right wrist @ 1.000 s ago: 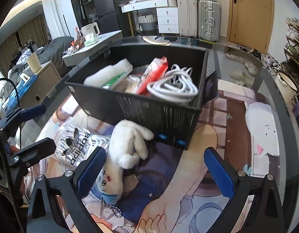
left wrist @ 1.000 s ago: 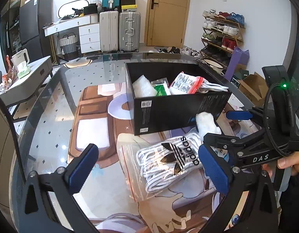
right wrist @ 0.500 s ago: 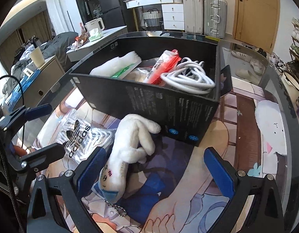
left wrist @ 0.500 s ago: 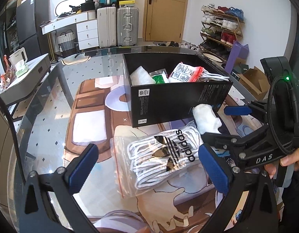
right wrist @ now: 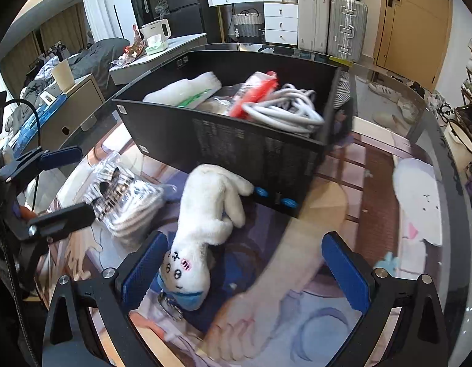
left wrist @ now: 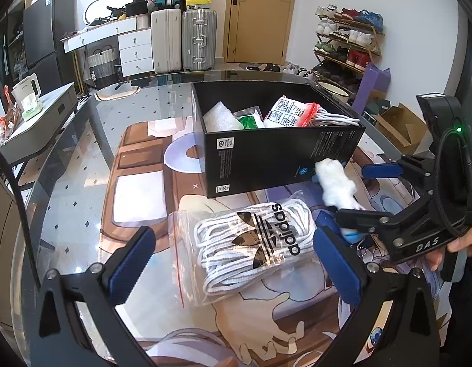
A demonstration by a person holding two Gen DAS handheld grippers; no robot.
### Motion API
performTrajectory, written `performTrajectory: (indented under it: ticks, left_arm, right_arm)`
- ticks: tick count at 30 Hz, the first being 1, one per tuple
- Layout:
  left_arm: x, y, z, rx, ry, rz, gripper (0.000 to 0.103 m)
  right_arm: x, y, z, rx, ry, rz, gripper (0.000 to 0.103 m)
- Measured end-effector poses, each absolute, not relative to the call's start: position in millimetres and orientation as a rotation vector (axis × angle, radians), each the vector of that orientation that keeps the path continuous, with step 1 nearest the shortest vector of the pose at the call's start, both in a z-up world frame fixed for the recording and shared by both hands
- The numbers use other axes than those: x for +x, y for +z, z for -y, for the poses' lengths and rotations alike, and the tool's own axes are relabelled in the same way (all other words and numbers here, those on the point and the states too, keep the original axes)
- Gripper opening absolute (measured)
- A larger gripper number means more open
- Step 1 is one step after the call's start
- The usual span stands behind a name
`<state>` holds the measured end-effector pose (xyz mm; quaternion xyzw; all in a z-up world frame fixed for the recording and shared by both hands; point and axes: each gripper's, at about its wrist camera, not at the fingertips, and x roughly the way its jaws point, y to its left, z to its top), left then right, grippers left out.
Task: Organize soft objects
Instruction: 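Close the right tool on the white plush toy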
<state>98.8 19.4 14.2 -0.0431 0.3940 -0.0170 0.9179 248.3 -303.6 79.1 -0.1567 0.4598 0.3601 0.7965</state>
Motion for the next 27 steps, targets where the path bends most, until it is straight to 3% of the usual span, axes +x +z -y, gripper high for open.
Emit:
performTrajectory:
  ticks: [23, 25, 27]
  left_arm:
    - [100, 8, -17, -0.076, -0.047, -0.832, 0.103]
    - [100, 7, -17, -0.077, -0.048, -0.834, 0.103]
    - [100, 7, -16, -0.076, -0.048, -0.835, 0.103]
  right_arm:
    - [255, 79, 308, -0.308, 0.729, -0.944, 0.102]
    - [252, 82, 308, -0.305, 0.744, -0.933, 0.100]
    - [251, 84, 307, -0.301, 0.763, -0.926, 0.091]
